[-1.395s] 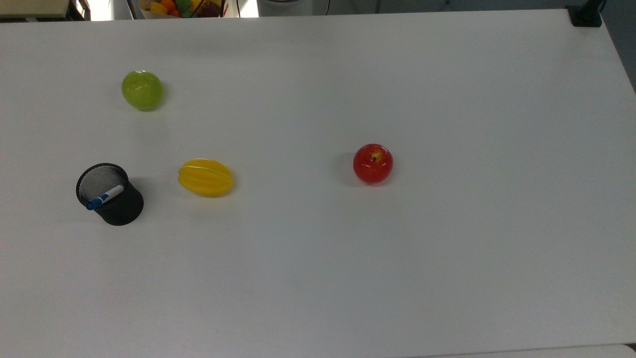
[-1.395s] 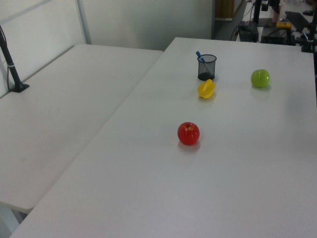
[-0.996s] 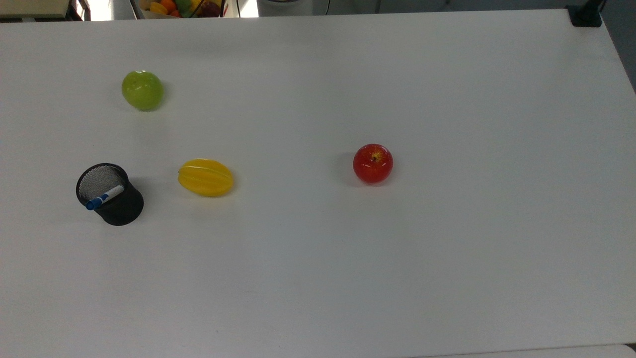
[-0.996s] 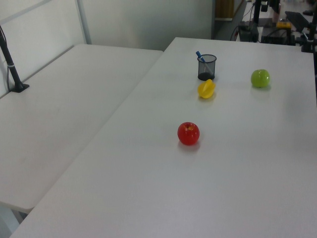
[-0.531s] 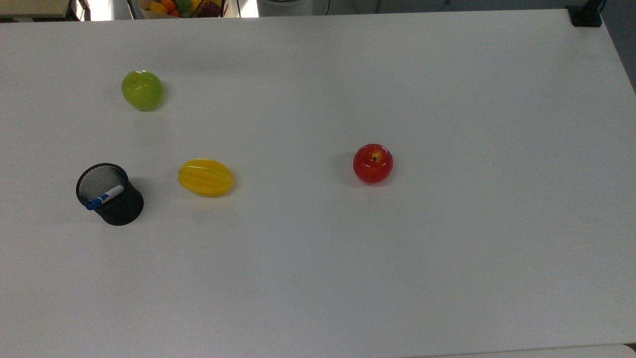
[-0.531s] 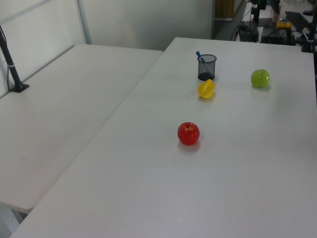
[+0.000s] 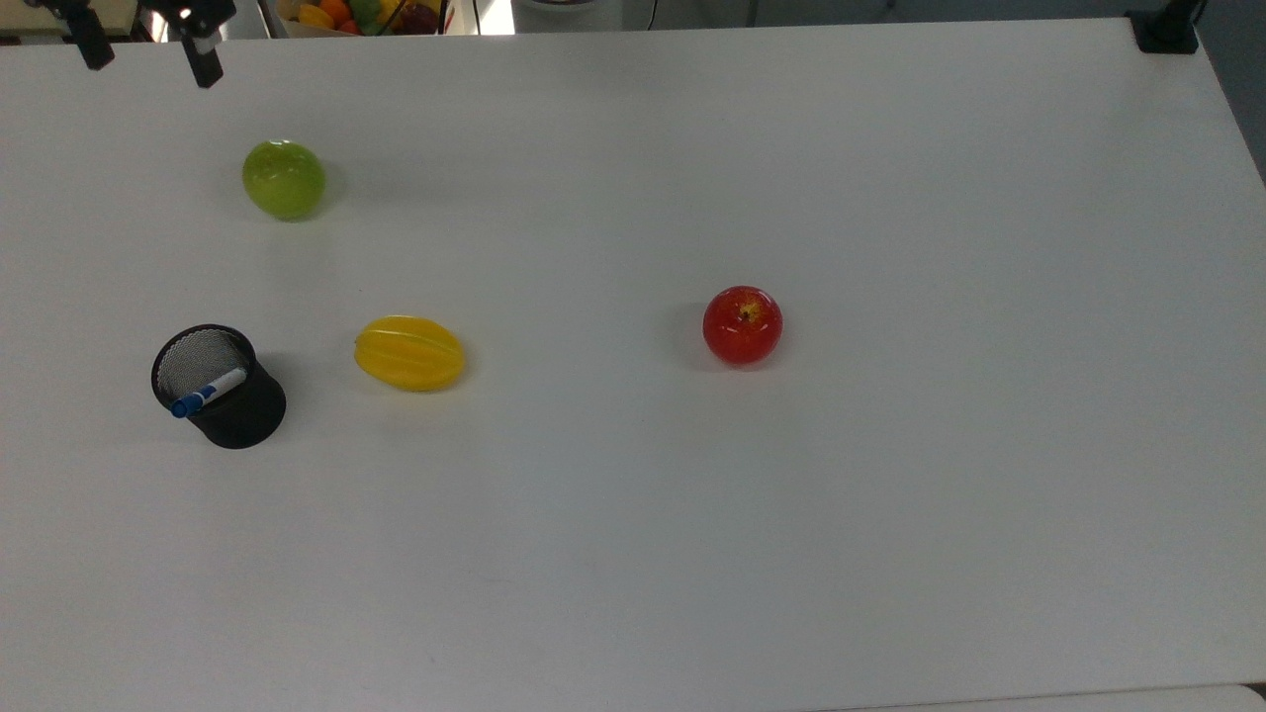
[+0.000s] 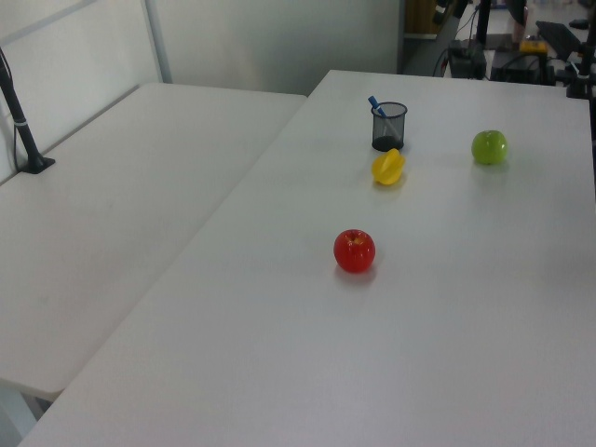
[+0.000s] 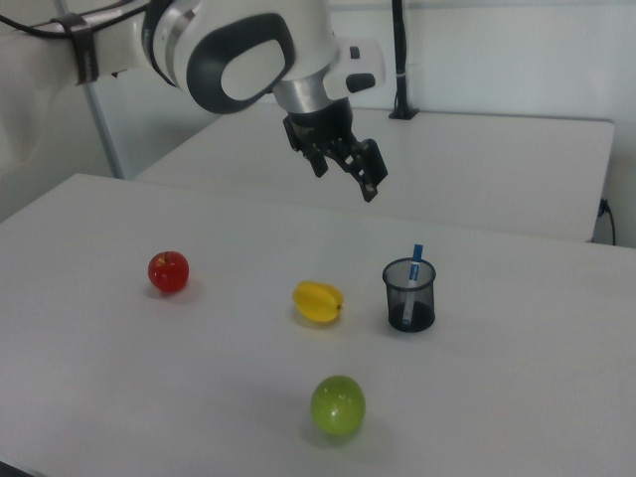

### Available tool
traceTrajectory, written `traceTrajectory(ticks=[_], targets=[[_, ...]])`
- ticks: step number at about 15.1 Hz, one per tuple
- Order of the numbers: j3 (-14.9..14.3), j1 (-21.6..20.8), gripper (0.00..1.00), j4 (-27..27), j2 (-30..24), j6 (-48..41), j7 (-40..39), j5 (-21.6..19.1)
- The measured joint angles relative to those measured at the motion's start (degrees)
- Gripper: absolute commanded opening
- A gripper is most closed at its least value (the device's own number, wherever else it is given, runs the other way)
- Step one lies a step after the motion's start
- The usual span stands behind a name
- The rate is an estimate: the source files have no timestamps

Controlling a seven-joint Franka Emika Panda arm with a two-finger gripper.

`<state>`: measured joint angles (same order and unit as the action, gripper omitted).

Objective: Take marker pen
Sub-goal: 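Move the gripper over the black mesh pen cup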

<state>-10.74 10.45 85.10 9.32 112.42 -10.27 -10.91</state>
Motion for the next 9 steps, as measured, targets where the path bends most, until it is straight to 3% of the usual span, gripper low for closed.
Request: traceTrajectory(ticks=[4,9], targets=[[0.05,-0.01,1.0,0.06,5.63,10.57,0.06,-1.74],[0.07,-0.03,0.92,0.02,9.21,17.89,0.13,-5.22]])
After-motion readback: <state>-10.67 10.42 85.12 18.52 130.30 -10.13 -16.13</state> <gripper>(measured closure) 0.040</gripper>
